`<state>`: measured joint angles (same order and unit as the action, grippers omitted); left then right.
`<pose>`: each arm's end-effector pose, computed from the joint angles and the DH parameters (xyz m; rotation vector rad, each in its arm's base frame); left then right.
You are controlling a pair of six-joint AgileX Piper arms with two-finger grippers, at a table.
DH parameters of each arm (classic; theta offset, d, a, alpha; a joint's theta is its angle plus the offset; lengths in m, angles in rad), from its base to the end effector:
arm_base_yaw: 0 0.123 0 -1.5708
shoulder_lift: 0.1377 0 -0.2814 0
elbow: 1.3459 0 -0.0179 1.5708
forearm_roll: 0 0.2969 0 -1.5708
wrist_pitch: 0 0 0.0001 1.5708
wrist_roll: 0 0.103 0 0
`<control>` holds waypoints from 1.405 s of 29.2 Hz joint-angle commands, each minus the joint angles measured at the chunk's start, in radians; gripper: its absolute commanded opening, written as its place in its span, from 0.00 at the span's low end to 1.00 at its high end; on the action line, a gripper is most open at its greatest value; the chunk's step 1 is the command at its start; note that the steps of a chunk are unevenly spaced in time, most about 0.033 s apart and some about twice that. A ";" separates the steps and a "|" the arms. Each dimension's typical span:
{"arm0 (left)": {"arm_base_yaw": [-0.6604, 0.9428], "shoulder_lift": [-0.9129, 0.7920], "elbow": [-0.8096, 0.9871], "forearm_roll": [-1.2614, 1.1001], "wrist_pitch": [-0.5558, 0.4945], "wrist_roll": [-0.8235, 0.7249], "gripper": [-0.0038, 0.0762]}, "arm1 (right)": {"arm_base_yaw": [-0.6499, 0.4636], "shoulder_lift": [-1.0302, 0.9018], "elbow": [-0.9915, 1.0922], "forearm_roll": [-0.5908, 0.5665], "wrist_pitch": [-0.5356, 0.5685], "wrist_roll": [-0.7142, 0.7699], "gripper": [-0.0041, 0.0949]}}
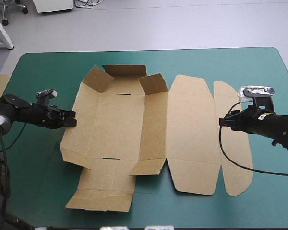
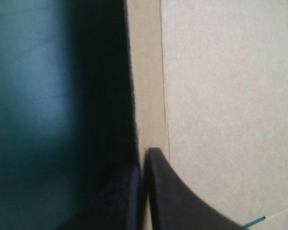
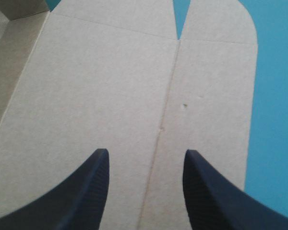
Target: Fold the box
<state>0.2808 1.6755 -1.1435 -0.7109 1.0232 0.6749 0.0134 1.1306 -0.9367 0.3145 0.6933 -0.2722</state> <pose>0.3646 0.0454 0.2014 0.0587 2.6810 -0.7040 0.2850 0.0242 0.3071 -0.1452 2.3336 0.2265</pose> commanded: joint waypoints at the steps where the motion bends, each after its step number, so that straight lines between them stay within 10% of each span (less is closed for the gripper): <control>1: -0.002 -0.089 -0.036 0.060 -0.016 -0.010 0.04 | 0.000 -0.014 -0.033 0.019 -0.045 -0.010 0.51; 8: -0.002 -0.097 -0.036 0.103 0.036 -0.022 0.08 | 0.000 -0.014 -0.033 0.019 -0.045 -0.010 0.50; 16: -0.002 -0.099 -0.048 0.131 0.038 -0.100 0.75 | 0.000 -0.014 -0.033 0.019 -0.039 -0.013 0.51; 41: 0.321 -0.125 -0.008 0.001 0.000 -0.089 0.74 | 0.000 -0.014 -0.033 0.019 -0.036 -0.027 0.50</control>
<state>0.6001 1.5468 -1.1313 -0.6134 1.0142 0.5429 0.0134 1.1306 -0.9367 0.3145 0.6970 -0.2908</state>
